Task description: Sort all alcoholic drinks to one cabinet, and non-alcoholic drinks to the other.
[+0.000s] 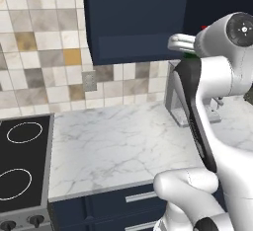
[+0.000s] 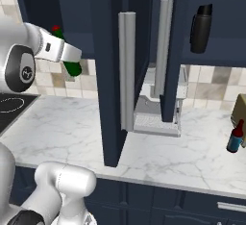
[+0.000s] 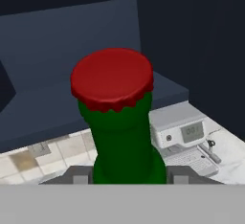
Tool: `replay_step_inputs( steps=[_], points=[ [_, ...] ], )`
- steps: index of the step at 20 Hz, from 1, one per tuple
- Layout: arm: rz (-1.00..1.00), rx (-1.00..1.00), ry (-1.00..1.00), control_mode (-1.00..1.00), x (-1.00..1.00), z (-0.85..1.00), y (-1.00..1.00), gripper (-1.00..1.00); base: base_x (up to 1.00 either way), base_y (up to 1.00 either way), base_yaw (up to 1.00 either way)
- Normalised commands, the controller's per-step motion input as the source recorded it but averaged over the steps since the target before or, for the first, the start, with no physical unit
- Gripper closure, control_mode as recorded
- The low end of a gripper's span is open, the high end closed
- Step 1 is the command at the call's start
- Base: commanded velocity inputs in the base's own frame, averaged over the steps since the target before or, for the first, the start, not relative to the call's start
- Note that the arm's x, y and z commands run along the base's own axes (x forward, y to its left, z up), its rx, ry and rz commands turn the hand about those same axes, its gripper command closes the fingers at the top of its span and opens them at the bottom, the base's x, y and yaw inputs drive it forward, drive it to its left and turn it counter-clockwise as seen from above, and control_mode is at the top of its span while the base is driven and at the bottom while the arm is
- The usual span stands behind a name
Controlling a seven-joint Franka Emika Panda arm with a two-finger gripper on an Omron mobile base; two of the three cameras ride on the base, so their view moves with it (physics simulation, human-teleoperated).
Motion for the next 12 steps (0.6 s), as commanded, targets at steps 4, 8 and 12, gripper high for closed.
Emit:
replay_step_inputs(
  steps=[4, 8, 12],
  points=[
    [-0.01, -0.02, -0.05, -1.00, 0.28, 0.26, -0.01, 1.00, 0.00, 0.00, 0.00],
    [0.00, -0.04, 0.00, -1.00, 0.37, 0.16, -0.08, 1.00, 0.00, 0.00, 0.00],
    [0.00, -0.05, 0.00, -1.00, 0.43, 0.05, -0.18, 1.00, 0.00, 0.00, 0.00]
  ],
)
